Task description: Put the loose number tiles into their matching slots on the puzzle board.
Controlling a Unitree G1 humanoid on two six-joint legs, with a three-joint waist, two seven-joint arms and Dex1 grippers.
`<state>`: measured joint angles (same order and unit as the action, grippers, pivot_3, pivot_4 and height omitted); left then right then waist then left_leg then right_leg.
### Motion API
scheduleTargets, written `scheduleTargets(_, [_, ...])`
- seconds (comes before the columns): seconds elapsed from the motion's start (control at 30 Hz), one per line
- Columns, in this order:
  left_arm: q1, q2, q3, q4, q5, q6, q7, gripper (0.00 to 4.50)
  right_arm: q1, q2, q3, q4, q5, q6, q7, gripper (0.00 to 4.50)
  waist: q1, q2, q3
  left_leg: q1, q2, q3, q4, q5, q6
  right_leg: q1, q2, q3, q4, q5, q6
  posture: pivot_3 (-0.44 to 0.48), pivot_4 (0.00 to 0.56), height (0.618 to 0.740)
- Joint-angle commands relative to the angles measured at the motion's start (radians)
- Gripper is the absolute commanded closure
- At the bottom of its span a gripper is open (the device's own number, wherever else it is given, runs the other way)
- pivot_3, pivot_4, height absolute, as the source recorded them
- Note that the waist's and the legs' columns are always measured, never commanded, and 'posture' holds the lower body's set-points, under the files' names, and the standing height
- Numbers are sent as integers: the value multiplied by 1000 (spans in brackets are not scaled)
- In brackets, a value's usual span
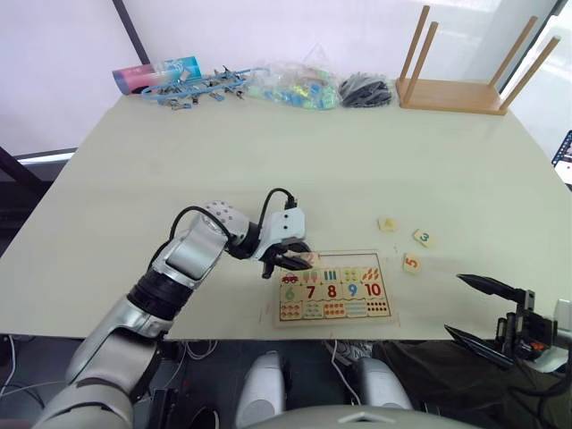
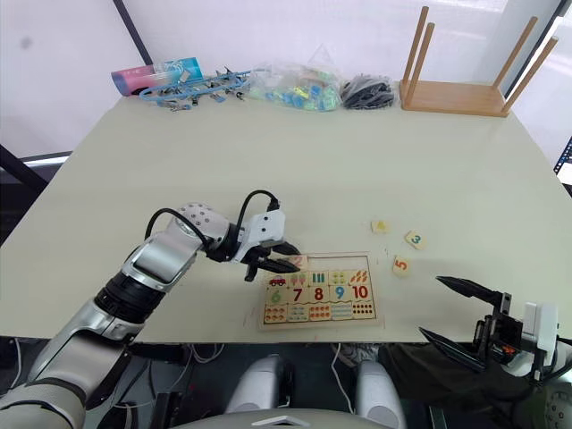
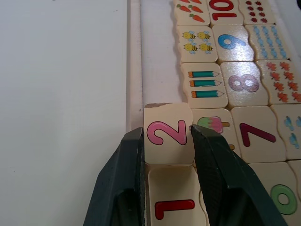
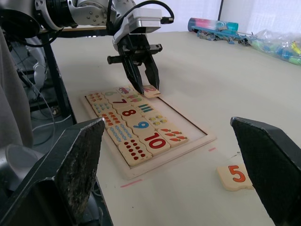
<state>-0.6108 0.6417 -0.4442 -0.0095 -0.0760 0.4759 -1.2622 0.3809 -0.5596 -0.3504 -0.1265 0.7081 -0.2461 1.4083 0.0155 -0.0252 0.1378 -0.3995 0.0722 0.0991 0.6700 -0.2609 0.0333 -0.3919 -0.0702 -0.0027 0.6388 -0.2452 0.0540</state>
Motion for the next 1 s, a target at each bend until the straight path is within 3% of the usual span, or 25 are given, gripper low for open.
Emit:
scheduleTargets(0.03, [-20,-1,-2,-22,4,-8,-10,3515,0,2,-23,-15,10,-15,1,0,0,0,0,0,0,0,0,0,0,0,0,0,0,0,0,0,150,738])
scheduleTargets(0.3, [-19,-2,1,-25,14,-21,-11,3515,3,4,-19,-26,7,-12,-7,0,0,0,0,0,0,0,0,0,0,0,0,0,0,0,0,0,150,738])
scheduleTargets(0.4, [-21,-9,4,-18,24,-34,2,1992,1,3,-20,-26,6,-13,-10,0,0,0,0,0,0,0,0,0,0,0,0,0,0,0,0,0,150,738])
scheduleTargets(0.5, [-22,-17,7,-13,24,-37,8,1307,2,3,-21,-25,4,-15,-12,0,1,0,0,0,0,0,0,0,0,0,0,0,0,0,0,0,150,738])
scheduleTargets(0.53, [-21,-18,9,-15,20,-31,5,823,2,3,-21,-25,4,-16,-12,0,0,0,0,0,0,0,0,0,0,0,0,0,0,0,0,0,150,738])
scheduleTargets(0.63, [-21,-24,23,-22,7,-19,4,55,7,2,-23,-25,3,-18,-11,0,0,0,0,0,0,0,0,0,0,0,0,0,0,0,0,0,150,738])
scheduleTargets(1.0, [-87,-37,123,132,-53,-88,-8,55,5,1,-22,-24,3,-17,-16,0,0,0,0,0,0,0,0,0,0,0,0,0,0,0,0,0,150,738])
